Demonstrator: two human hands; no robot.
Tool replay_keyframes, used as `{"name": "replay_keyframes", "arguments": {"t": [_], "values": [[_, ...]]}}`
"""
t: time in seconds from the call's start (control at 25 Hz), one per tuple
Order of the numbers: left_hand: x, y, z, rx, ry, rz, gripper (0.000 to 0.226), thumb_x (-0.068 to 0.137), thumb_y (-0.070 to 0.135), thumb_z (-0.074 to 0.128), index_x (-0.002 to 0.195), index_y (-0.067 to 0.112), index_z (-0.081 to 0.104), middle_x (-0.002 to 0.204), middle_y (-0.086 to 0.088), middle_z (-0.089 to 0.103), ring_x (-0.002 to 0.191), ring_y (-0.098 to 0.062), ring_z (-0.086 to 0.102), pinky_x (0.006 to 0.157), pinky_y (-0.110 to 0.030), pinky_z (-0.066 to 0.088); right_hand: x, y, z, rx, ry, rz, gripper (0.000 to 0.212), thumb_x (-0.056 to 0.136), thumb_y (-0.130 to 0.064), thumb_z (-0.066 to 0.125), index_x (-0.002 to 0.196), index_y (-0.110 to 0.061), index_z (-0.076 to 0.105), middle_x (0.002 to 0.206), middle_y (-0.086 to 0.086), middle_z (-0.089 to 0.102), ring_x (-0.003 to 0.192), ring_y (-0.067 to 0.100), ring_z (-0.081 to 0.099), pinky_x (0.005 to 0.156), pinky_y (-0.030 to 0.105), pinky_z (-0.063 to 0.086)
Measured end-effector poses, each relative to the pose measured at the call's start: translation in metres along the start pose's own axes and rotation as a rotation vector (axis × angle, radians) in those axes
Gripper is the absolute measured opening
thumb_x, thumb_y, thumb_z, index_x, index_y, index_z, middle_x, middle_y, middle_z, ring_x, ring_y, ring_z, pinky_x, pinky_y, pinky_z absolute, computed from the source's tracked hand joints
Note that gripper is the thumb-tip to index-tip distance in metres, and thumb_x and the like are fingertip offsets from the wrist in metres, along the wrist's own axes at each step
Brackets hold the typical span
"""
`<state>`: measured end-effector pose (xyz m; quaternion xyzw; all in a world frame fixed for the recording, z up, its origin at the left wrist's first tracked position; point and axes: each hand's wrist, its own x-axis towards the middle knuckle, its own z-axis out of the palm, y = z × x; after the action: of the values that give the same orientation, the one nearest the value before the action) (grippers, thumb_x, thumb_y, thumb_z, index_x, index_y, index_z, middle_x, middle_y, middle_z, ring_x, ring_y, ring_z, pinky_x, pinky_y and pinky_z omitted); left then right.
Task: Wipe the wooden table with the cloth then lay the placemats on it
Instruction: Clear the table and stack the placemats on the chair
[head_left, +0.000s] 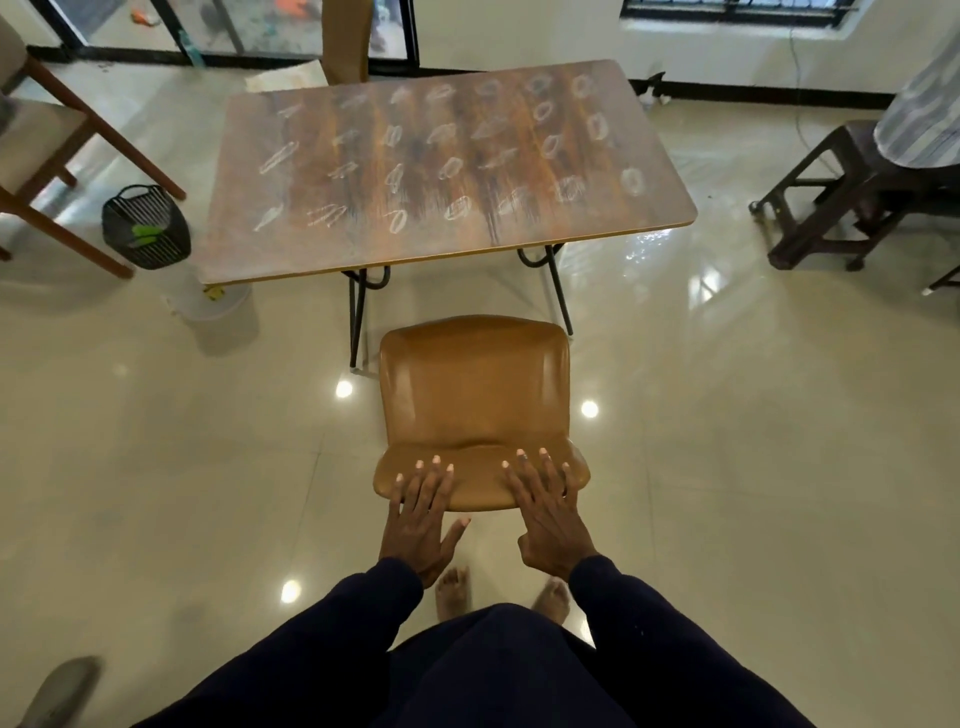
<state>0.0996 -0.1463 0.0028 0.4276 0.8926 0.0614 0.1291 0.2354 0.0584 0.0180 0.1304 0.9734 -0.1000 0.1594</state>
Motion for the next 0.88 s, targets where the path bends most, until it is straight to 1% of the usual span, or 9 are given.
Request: {"name": "replay_keyframes", "arguments": {"t": [0.12, 0.2, 0.28, 0.36, 0.44, 0.52, 0.76, 0.88], "values": [[0.008, 0.006, -0.007, -0.004, -0.014, -0.020, 0.074, 0.103, 0.060, 0.034, 0.160, 0.013, 0.039, 0.167, -0.012, 0.037, 0.155, -0.031, 0.025, 0.126, -0.052, 0.010, 0.006, 0.007, -0.009, -0.025, -0.019, 0.001, 0.121, 0.059, -0.032, 0.071, 0.167, -0.022, 0.018, 0.173, 0.016, 0.022, 0.158, 0.048, 0.017, 0.125, 0.069, 0.004], [0.019, 0.007, -0.013, -0.014, -0.018, -0.037, 0.075, 0.103, 0.062, 0.032, 0.160, 0.013, 0.041, 0.166, -0.013, 0.039, 0.155, -0.031, 0.025, 0.125, -0.052, 0.009, 0.017, 0.010, -0.018, -0.032, -0.024, 0.009, 0.120, 0.056, -0.032, 0.073, 0.165, -0.020, 0.024, 0.171, 0.016, 0.028, 0.156, 0.049, 0.025, 0.125, 0.070, 0.010], [0.028, 0.004, -0.016, -0.006, -0.017, -0.033, 0.076, 0.103, 0.062, 0.032, 0.160, 0.013, 0.039, 0.166, -0.013, 0.039, 0.155, -0.031, 0.024, 0.124, -0.053, 0.011, 0.028, 0.015, -0.026, -0.031, -0.037, 0.014, 0.119, 0.054, -0.033, 0.074, 0.163, -0.019, 0.029, 0.168, 0.017, 0.033, 0.154, 0.050, 0.031, 0.121, 0.071, 0.018], [0.038, 0.000, -0.019, 0.008, -0.012, -0.035, 0.076, 0.102, 0.063, 0.033, 0.161, 0.015, 0.034, 0.167, -0.013, 0.037, 0.155, -0.032, 0.023, 0.123, -0.055, 0.015, 0.036, 0.018, -0.032, -0.038, -0.050, 0.010, 0.118, 0.054, -0.033, 0.074, 0.163, -0.019, 0.030, 0.168, 0.017, 0.034, 0.154, 0.051, 0.031, 0.120, 0.072, 0.021], [0.043, 0.001, -0.019, -0.005, -0.002, -0.036, 0.077, 0.101, 0.064, 0.033, 0.162, 0.016, 0.031, 0.168, -0.013, 0.036, 0.156, -0.032, 0.022, 0.122, -0.057, 0.017, 0.041, 0.023, -0.033, -0.027, -0.072, -0.008, 0.115, 0.057, -0.031, 0.071, 0.164, -0.019, 0.029, 0.169, 0.016, 0.031, 0.155, 0.050, 0.028, 0.121, 0.073, 0.019], [0.044, 0.003, -0.018, 0.002, 0.005, -0.042, 0.077, 0.101, 0.064, 0.033, 0.161, 0.015, 0.032, 0.167, -0.013, 0.037, 0.156, -0.032, 0.023, 0.122, -0.057, 0.017, 0.043, 0.027, -0.032, -0.021, -0.078, -0.023, 0.112, 0.059, -0.029, 0.068, 0.164, -0.020, 0.029, 0.170, 0.015, 0.030, 0.156, 0.049, 0.026, 0.123, 0.072, 0.016], [0.048, 0.005, -0.021, -0.012, 0.003, -0.060, 0.076, 0.102, 0.064, 0.030, 0.160, 0.015, 0.032, 0.166, -0.014, 0.039, 0.154, -0.033, 0.024, 0.123, -0.057, 0.013, 0.045, 0.030, -0.040, 0.014, -0.078, -0.030, 0.108, 0.067, -0.025, 0.064, 0.167, -0.023, 0.021, 0.174, 0.012, 0.019, 0.160, 0.045, 0.012, 0.125, 0.067, -0.001], [0.048, 0.002, -0.018, -0.019, -0.017, -0.051, 0.076, 0.106, 0.065, 0.019, 0.161, 0.015, 0.033, 0.166, -0.014, 0.038, 0.155, -0.034, 0.024, 0.123, -0.056, 0.011, 0.043, 0.030, -0.043, 0.033, -0.104, -0.031, 0.110, 0.065, -0.023, 0.069, 0.165, -0.023, 0.024, 0.172, 0.014, 0.023, 0.159, 0.047, 0.015, 0.125, 0.068, 0.001]]}}
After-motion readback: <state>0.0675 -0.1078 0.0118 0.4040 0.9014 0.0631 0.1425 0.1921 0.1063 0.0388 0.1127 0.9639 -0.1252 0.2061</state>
